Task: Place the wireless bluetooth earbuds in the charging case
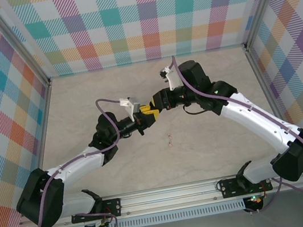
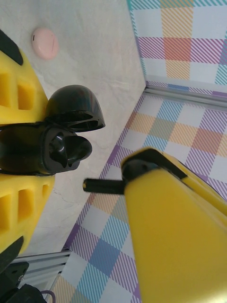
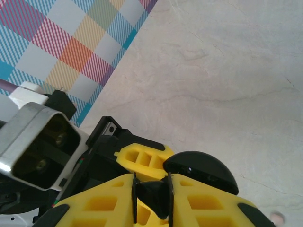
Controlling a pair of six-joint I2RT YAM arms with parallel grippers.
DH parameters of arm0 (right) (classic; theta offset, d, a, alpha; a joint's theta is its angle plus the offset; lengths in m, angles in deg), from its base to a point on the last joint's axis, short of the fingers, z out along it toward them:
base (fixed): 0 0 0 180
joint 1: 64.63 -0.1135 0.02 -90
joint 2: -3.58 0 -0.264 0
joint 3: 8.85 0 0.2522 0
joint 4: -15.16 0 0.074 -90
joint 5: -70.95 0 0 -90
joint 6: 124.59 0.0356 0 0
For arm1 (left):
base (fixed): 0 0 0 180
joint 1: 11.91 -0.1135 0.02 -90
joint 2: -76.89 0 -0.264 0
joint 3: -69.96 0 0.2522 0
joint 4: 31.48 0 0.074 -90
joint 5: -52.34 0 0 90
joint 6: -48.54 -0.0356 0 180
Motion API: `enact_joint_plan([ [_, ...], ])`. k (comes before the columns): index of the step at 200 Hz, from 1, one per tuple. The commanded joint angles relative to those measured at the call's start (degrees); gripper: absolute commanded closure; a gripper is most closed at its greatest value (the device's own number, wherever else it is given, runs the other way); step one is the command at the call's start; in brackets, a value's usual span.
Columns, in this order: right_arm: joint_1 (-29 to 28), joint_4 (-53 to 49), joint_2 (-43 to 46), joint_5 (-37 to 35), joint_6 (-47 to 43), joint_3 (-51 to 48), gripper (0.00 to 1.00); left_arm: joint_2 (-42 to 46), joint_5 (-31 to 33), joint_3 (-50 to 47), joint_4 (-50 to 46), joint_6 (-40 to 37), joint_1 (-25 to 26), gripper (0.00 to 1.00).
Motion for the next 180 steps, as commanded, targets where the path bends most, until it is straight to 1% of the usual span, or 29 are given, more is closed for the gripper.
enact_joint_plan([
  [1,-0.4,1.3,-0.5,-0.6,-1.5,1.8,0.76,1.9,-1.5,2.0,1.2,0.1,0.4,0.81],
  [119,-0.7,0.2,-1.1,-0.9,-2.3,2.1,0.76,2.6,-1.4,2.3,-0.3,0.2,0.5,0.8],
  [180,-1.0,-0.5,-1.5,-0.3,-2.7,2.1,0.76,2.9,0.0,2.5,-1.6,0.4,0.5,0.8],
])
